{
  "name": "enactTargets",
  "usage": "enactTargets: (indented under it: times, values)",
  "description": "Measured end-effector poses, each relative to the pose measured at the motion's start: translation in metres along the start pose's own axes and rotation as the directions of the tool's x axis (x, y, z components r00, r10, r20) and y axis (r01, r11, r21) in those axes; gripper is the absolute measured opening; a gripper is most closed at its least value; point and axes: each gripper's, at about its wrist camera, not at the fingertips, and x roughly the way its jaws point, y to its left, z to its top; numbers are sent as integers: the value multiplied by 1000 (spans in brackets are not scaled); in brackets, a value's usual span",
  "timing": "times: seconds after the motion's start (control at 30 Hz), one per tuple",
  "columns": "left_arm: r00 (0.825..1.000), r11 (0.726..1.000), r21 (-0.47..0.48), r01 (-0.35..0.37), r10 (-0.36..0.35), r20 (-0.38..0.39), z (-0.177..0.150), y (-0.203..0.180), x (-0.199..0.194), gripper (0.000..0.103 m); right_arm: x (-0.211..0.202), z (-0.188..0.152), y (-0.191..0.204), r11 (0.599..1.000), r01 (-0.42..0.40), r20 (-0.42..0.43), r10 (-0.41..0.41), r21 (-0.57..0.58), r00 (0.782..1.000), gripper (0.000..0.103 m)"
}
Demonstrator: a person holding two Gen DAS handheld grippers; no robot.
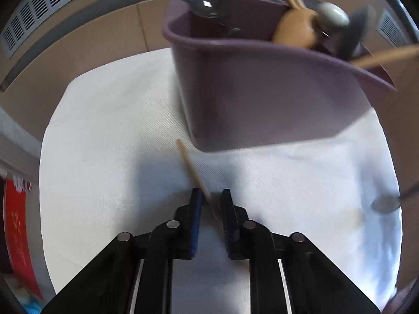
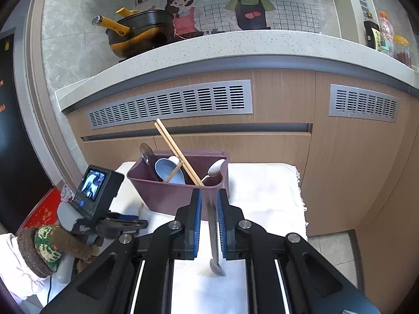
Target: Organize utensils
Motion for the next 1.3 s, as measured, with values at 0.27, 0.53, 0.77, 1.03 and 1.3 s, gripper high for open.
enactTargets:
  times: [0.27,0.53,0.77,1.03,1.3]
  values:
    - [991,994,28,104,-106,86,-57,-7,-41,7,7,-7,-7,999,-43,-58,45,33,997,12]
    - [986,992,45,115,-119,117,-67,-1,-67,7,46,-27,-21,1000,15,-207,-9,27,978,12]
    - [988,993,34,111,-114,108,-72,9,-63,9,129,-41,-27,997,73,-368,-75,-19,927,14]
    - [989,991,-27,128,-126,75,-78,34,-55,21,184,-43,-21,993,113,-417,-114,-26,902,23]
    - [986,987,-9,161,-161,49,-74,32,-50,41,150,-64,-25,997,76,-455,-77,-20,887,11]
